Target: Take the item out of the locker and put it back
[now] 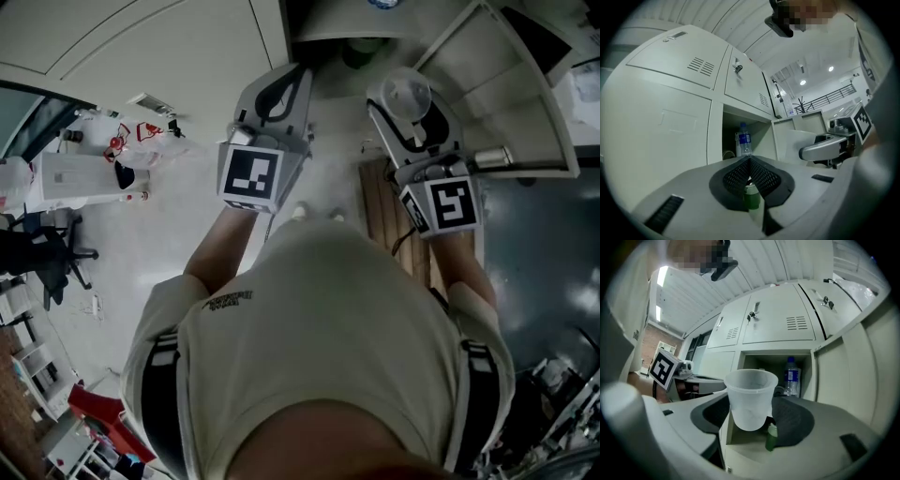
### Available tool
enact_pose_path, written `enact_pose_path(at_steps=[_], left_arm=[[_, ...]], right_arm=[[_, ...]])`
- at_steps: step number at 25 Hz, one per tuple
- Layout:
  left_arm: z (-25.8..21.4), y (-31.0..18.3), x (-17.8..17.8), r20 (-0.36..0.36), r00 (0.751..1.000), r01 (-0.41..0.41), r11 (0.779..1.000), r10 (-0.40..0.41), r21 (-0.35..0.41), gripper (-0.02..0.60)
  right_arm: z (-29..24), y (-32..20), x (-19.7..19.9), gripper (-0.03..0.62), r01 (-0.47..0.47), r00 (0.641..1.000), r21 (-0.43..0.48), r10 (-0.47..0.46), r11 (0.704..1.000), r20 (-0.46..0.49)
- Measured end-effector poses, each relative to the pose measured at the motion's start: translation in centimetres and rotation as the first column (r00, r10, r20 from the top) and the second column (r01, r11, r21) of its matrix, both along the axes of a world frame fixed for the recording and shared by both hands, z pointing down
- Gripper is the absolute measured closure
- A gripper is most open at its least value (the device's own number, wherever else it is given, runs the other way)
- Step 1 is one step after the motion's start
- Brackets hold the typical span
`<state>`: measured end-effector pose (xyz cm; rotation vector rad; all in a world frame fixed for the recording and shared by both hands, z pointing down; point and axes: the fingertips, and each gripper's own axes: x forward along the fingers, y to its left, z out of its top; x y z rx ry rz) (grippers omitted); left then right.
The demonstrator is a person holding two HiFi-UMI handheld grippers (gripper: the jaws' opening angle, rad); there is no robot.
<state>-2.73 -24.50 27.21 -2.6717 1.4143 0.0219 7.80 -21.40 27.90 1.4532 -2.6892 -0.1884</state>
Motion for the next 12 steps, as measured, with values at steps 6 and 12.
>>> enact_pose_path(at_steps=[6,12], left_arm=[[1.3,2.0,-0.7,-0.007,1.0,-0.001,0.999,0.001,-0.036,0.568],[1.7,3.6,-1.6,-0.044,0.999,0.013,0.999,-0.015,-0.043,0.568]], right_arm=[[0.2,2.3,-0.4,0.307,0.021,1.0,-0.006,-0.021,1.0,0.004],[0.8,3.5,-0.6,0.307,0.041,0.998,-0.046,-0.04,0.998,0.042]])
